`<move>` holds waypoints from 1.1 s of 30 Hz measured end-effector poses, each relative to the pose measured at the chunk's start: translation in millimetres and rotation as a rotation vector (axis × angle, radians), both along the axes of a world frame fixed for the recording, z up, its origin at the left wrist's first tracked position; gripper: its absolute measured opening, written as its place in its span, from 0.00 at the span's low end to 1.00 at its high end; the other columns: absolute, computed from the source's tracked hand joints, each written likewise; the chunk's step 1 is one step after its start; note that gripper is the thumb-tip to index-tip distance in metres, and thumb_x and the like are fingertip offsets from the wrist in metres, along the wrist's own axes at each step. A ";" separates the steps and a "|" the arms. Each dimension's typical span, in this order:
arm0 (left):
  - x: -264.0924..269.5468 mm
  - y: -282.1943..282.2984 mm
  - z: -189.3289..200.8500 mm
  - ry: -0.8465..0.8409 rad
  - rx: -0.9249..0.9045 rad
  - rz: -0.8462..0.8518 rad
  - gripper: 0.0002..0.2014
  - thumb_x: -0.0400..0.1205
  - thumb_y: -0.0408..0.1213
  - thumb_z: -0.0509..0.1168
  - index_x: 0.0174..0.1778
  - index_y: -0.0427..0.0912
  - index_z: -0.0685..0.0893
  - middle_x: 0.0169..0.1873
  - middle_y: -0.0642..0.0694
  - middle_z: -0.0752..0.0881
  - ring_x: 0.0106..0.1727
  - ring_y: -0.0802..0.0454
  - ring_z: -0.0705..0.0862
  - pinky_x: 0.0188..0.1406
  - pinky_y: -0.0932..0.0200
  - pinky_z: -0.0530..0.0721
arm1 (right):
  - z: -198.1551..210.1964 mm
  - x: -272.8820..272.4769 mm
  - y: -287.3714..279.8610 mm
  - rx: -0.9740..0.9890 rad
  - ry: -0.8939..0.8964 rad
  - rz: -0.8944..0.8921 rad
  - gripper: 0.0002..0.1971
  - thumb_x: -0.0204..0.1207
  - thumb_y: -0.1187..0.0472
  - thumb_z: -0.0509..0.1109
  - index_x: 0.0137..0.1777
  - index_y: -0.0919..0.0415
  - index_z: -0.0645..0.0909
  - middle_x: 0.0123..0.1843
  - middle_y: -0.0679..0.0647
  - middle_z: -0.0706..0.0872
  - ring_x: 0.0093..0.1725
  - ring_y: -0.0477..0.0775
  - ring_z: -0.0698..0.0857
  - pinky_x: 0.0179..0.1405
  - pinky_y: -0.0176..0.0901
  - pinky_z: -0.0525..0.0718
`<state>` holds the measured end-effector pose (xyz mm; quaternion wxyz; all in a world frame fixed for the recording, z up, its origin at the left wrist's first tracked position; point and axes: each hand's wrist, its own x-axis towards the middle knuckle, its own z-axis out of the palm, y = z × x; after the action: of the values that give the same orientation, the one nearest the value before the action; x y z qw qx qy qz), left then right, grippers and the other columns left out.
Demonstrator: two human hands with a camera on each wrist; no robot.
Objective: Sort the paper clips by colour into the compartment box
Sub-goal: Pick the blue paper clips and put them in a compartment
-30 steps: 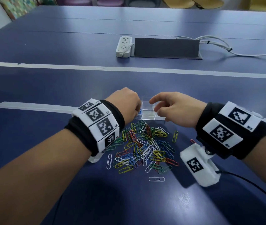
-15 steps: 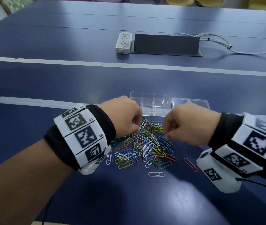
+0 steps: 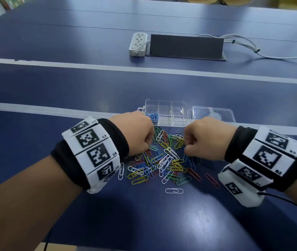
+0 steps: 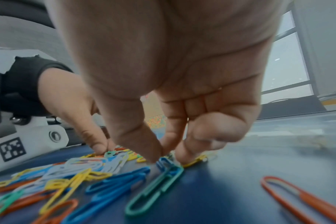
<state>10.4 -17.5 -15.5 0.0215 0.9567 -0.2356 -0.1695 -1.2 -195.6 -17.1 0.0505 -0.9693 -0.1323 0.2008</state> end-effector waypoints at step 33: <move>-0.6 -6.7 -2.1 0.056 0.069 -0.140 0.14 0.74 0.43 0.70 0.55 0.61 0.86 0.47 0.54 0.81 0.56 0.47 0.83 0.53 0.50 0.85 | -2.6 -16.6 -11.0 0.156 -0.028 0.189 0.16 0.75 0.67 0.58 0.49 0.52 0.86 0.51 0.49 0.71 0.52 0.53 0.79 0.56 0.41 0.75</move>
<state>9.8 -24.2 -17.6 -0.0167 0.9329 -0.2953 -0.2054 -17.8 -206.6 -19.8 0.1046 -0.9484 -0.2390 0.1803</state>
